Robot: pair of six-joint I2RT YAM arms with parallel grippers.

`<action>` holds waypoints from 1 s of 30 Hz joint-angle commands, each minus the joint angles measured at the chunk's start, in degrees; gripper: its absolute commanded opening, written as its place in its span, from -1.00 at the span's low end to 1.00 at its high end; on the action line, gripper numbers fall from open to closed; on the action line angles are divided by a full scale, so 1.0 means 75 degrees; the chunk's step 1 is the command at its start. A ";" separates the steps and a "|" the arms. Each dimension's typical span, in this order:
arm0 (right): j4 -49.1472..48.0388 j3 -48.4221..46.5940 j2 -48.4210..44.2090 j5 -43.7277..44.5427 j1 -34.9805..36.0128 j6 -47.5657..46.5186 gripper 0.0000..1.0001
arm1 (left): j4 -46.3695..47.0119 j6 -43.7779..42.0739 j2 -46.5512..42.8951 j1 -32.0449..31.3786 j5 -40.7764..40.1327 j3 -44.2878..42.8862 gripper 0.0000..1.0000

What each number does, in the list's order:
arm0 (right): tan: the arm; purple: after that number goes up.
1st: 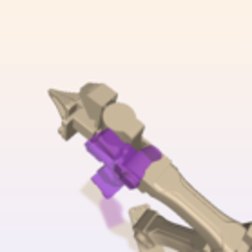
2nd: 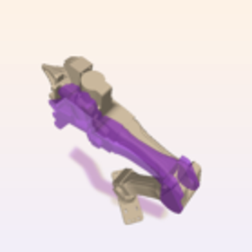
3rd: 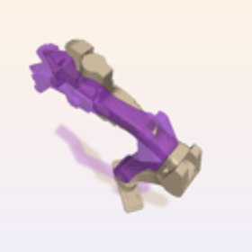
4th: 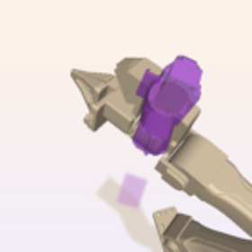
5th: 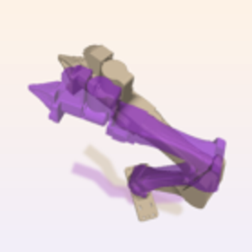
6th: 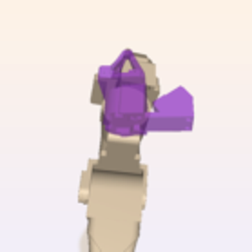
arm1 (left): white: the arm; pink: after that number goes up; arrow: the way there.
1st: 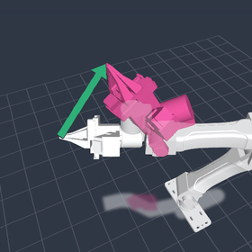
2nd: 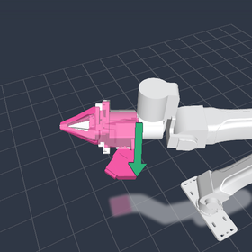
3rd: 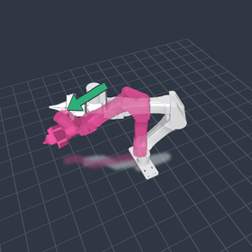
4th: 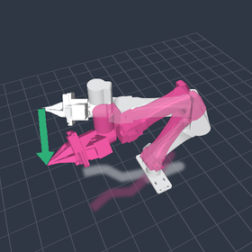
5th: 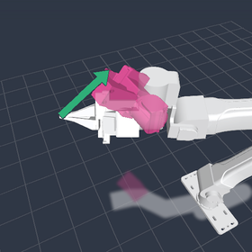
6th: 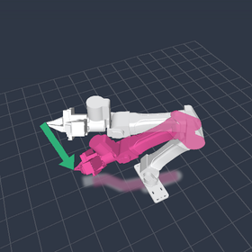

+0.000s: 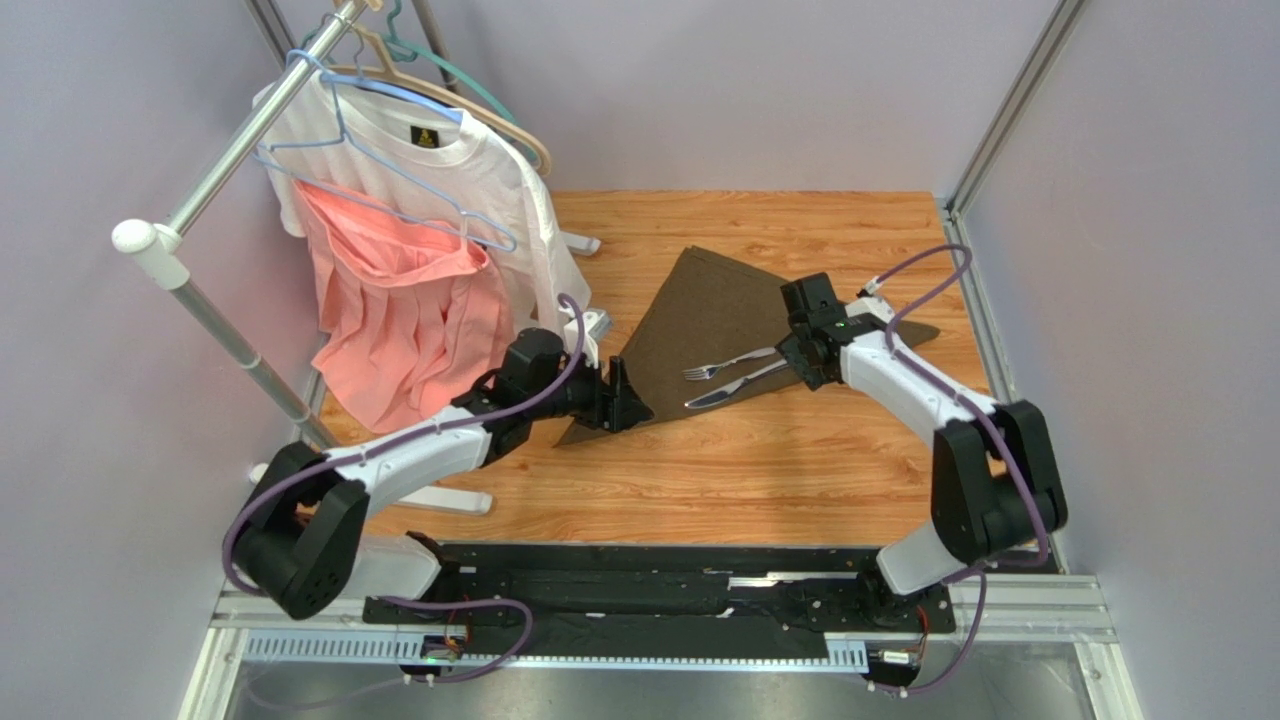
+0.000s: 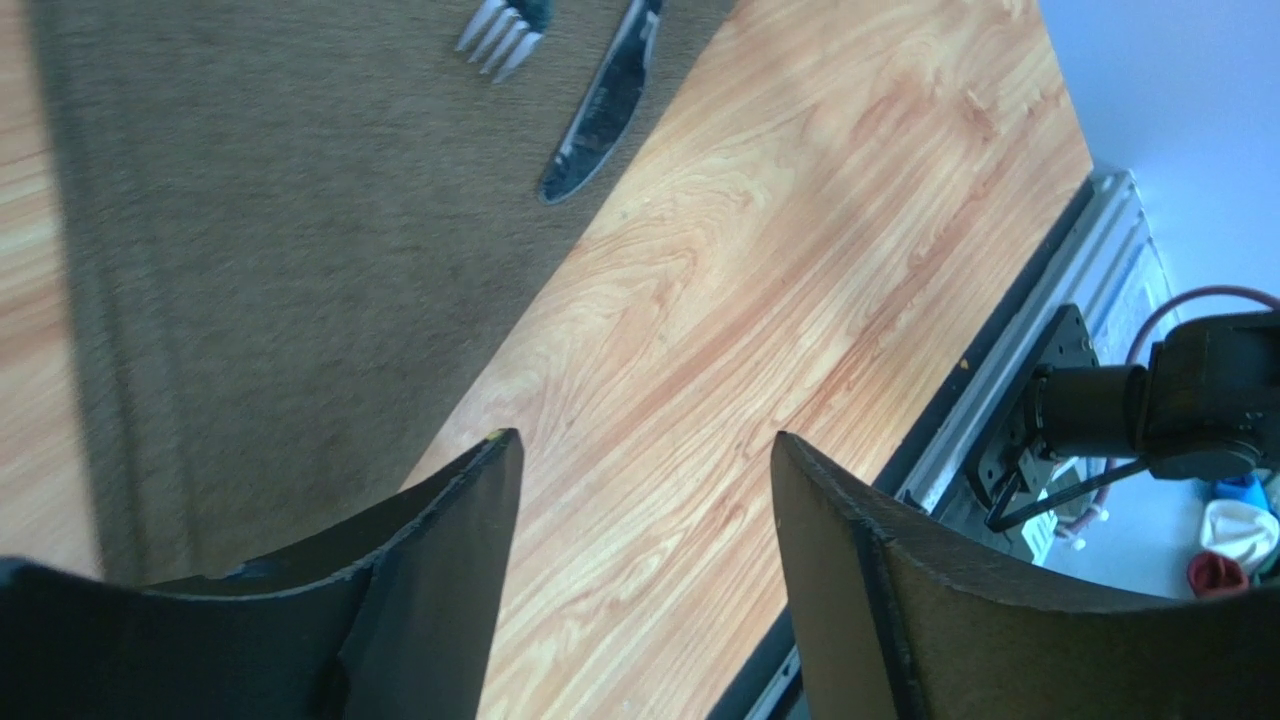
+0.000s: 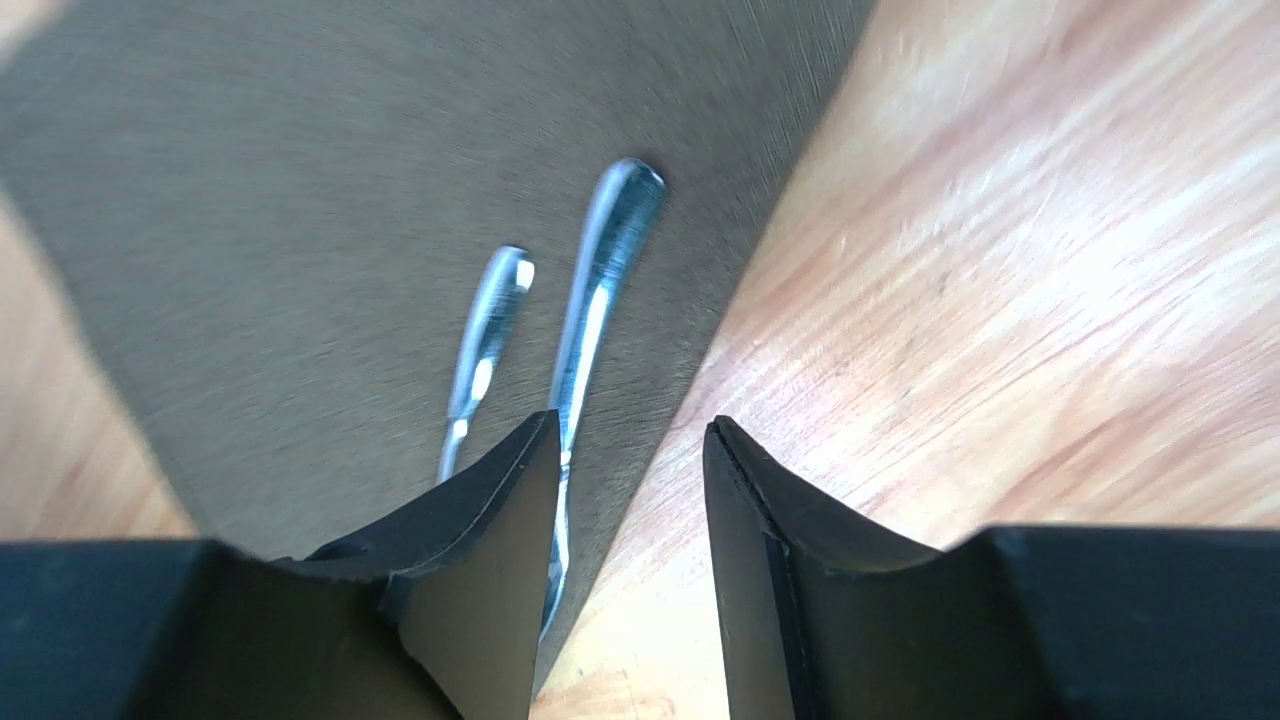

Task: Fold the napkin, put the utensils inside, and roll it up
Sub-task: Place the utensil onto the napkin, then fold the napkin

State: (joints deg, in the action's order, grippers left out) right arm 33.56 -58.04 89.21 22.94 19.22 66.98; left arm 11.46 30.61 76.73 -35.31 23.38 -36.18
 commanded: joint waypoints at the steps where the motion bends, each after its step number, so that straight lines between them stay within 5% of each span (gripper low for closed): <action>1: -0.0326 0.0016 -0.1135 0.0935 0.0004 -0.1791 -0.10 | -0.1385 -0.0167 -0.0983 0.0465 -0.0515 -0.0144 0.46; 3: -0.0326 -0.0007 -0.1429 0.1194 -0.0206 -0.2505 -0.05 | -0.1609 -0.0144 -0.1450 0.0838 -0.0597 -0.0133 0.53; 8: -0.0747 0.0121 -0.1208 -0.0515 -0.2268 -0.3305 -0.06 | -0.3236 -0.0388 -0.2097 0.1239 0.0011 -0.0810 0.55; 14: -0.1637 -0.0006 -0.0095 -0.1687 -0.3582 -0.3306 -0.08 | -0.5699 -0.2038 -0.2004 0.1380 -0.0022 -0.3247 0.57; 21: -0.1674 -0.0862 0.1136 -0.1454 -0.4296 -0.3422 -0.07 | -0.5386 -0.2781 -0.1430 0.1742 -0.0457 -0.3473 0.61; 30: -0.2201 -0.1448 0.2073 -0.2072 -0.5351 -0.4149 -0.07 | -0.4916 -0.2640 -0.1020 0.2691 0.0363 -0.3238 0.60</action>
State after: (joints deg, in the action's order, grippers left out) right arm 21.43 -66.19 102.21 10.20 -18.17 39.29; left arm -27.16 11.81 69.23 -17.50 23.33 -60.29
